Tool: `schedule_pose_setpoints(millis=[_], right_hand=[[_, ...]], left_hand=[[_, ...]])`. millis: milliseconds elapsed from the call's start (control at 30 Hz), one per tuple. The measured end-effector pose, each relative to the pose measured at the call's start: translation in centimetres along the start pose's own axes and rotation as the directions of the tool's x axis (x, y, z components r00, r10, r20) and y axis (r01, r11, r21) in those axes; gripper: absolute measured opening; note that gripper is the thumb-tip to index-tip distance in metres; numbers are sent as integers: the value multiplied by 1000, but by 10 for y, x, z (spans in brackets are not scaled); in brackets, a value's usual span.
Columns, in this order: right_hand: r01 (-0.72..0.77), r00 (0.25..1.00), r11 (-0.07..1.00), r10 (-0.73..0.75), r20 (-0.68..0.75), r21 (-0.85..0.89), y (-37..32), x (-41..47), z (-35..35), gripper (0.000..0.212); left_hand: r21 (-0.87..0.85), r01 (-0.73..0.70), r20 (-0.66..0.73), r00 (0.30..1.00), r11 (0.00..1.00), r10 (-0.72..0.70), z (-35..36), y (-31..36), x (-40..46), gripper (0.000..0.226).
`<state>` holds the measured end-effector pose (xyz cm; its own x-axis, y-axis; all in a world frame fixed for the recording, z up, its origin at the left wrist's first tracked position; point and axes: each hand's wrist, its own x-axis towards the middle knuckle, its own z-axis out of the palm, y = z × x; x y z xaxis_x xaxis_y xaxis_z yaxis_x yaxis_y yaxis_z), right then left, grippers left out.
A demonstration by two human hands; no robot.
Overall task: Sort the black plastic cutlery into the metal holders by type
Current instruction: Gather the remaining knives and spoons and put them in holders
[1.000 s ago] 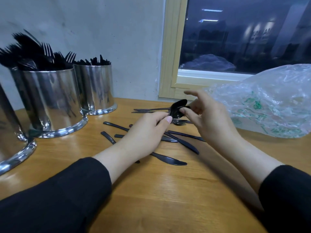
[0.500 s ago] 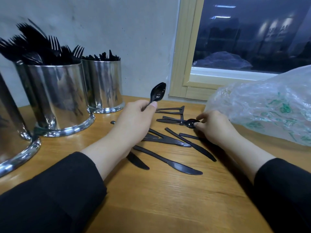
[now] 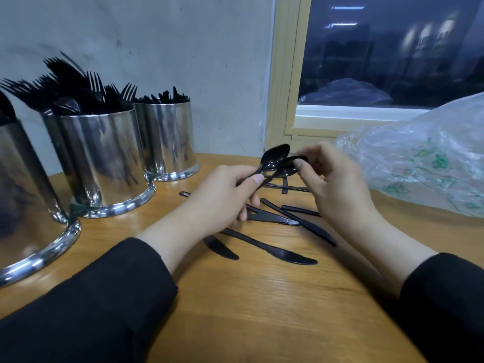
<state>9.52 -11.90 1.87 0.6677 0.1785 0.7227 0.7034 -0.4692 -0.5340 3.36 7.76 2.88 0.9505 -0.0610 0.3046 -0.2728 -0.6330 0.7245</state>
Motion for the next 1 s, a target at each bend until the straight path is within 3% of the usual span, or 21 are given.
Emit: schedule_pose_setpoints(millis=[133,300,467,567,633,700,800,867,1000], right_hand=[[-86,996,987,87,-5,137,-4,-4,-3,39],[-128,988,978,110,112,168,-11,-11,-5,12],[-86,996,977,80,36,196,-14,-13,-7,6],[-100,995,988,100,5,118,-21,-15,-5,11],[-115,987,992,120,108,-54,-27,-16,-9,22],[-87,907,961,185,377,-264,-32,-20,-15,34],[14,674,903,308,672,-429,-36,-27,-21,38],[37,608,898,328,723,-439,-37,-30,-21,35],[-18,567,910,350,746,-413,-35,-30,-16,24]], left_hand=[[19,-74,64,995,997,73,3,0,0,36],[-93,-67,155,985,993,81,4,3,-3,33],[-120,-51,262,962,991,81,4,7,-6,27],[-52,-66,152,986,996,74,-2,4,-3,25],[-121,-13,12,1000,993,15,-14,-6,0,28],[-150,9,-112,993,989,-26,-27,-18,-2,32],[-121,24,-228,972,992,-51,-36,-29,-10,36],[-115,34,-263,963,993,-63,-39,-33,-15,35],[-111,32,-251,966,993,-59,-43,-35,-20,35]])
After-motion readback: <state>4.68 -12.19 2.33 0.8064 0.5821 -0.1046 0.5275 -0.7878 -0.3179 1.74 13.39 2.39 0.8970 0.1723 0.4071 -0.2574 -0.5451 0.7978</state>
